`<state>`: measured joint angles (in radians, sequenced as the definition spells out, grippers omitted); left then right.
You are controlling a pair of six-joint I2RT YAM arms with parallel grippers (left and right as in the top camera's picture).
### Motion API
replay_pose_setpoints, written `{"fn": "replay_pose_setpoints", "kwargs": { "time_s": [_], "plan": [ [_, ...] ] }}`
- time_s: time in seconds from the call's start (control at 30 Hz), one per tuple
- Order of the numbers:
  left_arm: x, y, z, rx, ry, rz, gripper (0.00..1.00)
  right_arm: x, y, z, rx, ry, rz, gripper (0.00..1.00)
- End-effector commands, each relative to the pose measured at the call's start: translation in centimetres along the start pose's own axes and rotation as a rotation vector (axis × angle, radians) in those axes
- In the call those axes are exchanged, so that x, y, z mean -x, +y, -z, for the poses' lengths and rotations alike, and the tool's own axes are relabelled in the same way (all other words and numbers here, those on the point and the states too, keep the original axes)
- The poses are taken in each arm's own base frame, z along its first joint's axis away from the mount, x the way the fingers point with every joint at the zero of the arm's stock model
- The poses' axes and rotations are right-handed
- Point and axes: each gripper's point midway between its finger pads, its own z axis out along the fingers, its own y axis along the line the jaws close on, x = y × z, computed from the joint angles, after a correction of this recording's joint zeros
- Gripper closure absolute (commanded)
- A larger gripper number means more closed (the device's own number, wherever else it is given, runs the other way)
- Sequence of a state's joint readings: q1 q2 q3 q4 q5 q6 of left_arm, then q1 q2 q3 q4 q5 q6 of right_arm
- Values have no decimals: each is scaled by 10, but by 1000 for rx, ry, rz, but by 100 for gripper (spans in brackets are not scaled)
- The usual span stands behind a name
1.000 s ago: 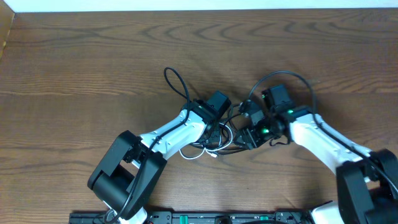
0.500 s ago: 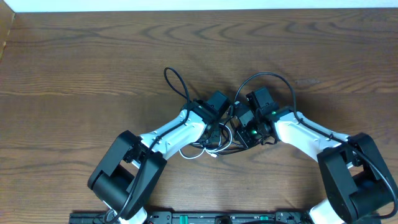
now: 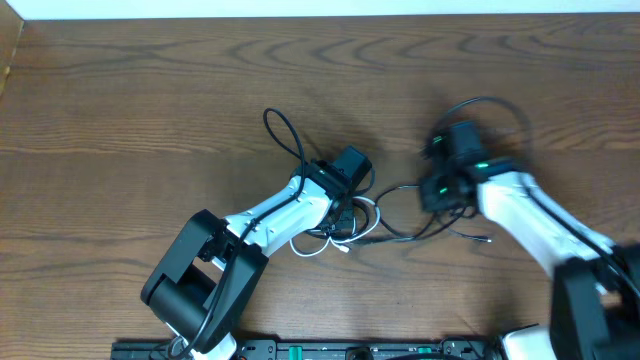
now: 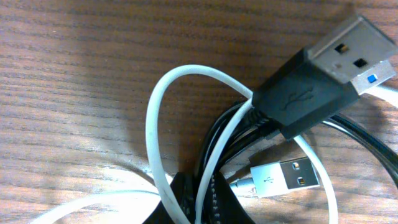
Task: Untangle cables
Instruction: 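Pull the black cable rightward with the right gripper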
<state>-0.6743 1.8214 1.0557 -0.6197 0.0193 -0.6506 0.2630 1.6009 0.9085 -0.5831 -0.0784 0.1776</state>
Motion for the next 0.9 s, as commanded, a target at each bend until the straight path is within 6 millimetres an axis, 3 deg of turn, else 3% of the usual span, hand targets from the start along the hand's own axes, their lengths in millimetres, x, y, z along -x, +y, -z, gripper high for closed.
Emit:
{"fn": "replay_pose_setpoints", "kwargs": {
  "time_s": [0.0,0.13,0.27,0.43,0.5,0.53,0.63,0.77,0.87],
  "plan": [
    [-1,18,-10,73,-4,-1,93,29,-62,43,-189,-165,-267,99],
    [-1,18,-10,72,-4,-1,92,31,-109,76,-235,-243,-408,99],
    [-1,18,-10,73,-4,-1,93,20,-159,105,-292,-302,-563,99],
    [-1,17,-10,72,-5,-1,93,-2,-203,123,-340,-318,-713,98],
    [-1,17,-10,72,-5,-1,92,-11,-212,124,-349,-306,-753,85],
    [-1,17,-10,72,-5,-1,92,-13,-214,124,-342,-303,-767,79],
    [-1,17,-10,72,-5,-1,93,-9,-208,122,-266,-309,-774,72],
    [-1,17,-10,72,-5,-1,92,9,-177,118,-69,-328,-715,51],
    [-1,17,-10,72,-5,-1,92,23,-145,116,77,-331,-603,48]
  ]
}}
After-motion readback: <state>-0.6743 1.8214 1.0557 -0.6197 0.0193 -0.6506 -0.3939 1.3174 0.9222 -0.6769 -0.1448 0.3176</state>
